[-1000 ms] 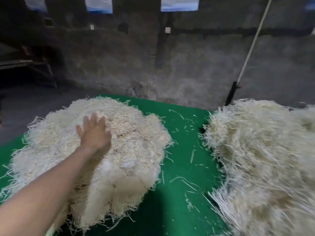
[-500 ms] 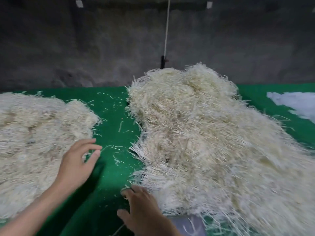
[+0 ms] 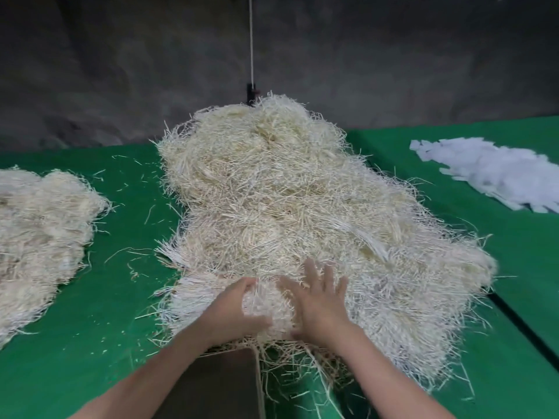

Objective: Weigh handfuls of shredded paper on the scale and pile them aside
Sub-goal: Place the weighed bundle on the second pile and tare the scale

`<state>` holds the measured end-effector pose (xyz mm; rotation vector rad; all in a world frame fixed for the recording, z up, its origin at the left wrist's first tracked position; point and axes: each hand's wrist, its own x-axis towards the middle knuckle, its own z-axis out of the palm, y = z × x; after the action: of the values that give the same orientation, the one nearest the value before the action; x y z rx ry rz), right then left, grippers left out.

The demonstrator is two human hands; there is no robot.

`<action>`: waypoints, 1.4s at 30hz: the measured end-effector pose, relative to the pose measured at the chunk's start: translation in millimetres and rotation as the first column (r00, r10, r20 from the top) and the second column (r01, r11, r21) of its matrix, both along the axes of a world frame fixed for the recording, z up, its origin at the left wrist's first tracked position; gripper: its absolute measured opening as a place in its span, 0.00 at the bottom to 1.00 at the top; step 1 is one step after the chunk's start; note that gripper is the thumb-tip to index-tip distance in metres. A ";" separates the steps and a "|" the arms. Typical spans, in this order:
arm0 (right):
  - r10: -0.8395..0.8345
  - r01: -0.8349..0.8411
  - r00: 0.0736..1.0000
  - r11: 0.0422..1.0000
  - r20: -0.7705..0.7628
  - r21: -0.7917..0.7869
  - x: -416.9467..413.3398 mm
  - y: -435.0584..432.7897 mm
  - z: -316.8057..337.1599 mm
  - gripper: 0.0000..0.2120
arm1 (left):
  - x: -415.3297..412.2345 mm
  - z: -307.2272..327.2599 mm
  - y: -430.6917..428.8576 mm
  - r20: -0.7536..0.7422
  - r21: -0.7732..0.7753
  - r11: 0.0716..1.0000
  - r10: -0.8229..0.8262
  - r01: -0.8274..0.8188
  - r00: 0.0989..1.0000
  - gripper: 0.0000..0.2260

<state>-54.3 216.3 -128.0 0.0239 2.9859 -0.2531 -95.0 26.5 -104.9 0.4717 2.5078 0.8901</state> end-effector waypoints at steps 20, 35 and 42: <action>-0.393 0.319 0.910 0.462 0.131 -0.827 -67.2 128.4 101.4 0.05 | -48.8 106.6 122.5 -0.253 0.278 0.932 0.303 -0.231 0.919 0.32; 0.097 -0.146 0.989 0.602 -0.109 -0.785 -49.7 130.4 146.0 0.62 | -58.8 141.3 127.2 0.354 0.625 0.547 0.436 -0.556 0.827 0.11; -0.117 0.048 0.993 0.556 -0.021 -0.830 -62.3 86.0 136.9 0.08 | -56.0 148.9 125.7 -0.023 0.413 0.810 0.466 -0.416 0.885 0.15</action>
<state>-116.7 302.3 8.8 0.0511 2.5895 -1.6800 -151.0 152.1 44.0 0.0468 2.5944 1.6177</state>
